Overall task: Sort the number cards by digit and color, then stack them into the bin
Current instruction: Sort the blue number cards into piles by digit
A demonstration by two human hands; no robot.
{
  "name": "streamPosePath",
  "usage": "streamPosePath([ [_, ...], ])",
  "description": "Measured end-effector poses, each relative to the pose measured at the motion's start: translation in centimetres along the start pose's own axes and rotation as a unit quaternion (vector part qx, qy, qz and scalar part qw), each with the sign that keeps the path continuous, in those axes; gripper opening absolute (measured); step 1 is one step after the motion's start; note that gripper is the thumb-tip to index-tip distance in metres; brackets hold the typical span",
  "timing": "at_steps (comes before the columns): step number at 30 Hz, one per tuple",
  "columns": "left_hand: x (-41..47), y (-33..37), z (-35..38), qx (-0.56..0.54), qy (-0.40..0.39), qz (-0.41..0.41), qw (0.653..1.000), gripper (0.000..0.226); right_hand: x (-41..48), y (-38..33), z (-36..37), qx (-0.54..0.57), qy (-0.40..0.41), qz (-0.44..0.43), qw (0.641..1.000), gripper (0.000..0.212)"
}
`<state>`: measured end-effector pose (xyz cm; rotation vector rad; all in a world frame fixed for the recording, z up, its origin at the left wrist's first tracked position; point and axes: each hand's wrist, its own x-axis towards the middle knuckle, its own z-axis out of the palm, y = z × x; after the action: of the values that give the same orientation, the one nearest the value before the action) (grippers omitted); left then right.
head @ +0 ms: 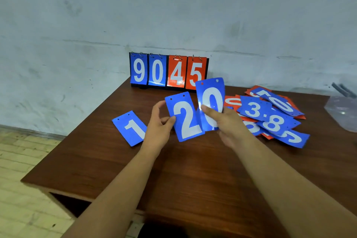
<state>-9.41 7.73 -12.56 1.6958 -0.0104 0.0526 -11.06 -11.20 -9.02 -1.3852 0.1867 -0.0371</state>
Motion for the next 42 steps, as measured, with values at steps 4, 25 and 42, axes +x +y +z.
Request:
streamPosePath([
  [4, -2.4, 0.4, -0.9, -0.065, -0.055, 0.008, 0.996, 0.043, -3.0, 1.7, 1.8, -0.044, -0.009, 0.036, 0.998, 0.044],
  [25, -6.0, -1.2, -11.1, 0.038, 0.056, -0.020, 0.997, 0.019, -7.9, 3.9, 10.1, -0.103, -0.031, 0.073, 0.992, 0.018],
  [42, 1.4, -4.7, -19.6, 0.475, 0.246, -0.017, 0.845, 0.028, -0.2, 5.8, 12.1, -0.268, 0.082, 0.020, 0.960, 0.021],
])
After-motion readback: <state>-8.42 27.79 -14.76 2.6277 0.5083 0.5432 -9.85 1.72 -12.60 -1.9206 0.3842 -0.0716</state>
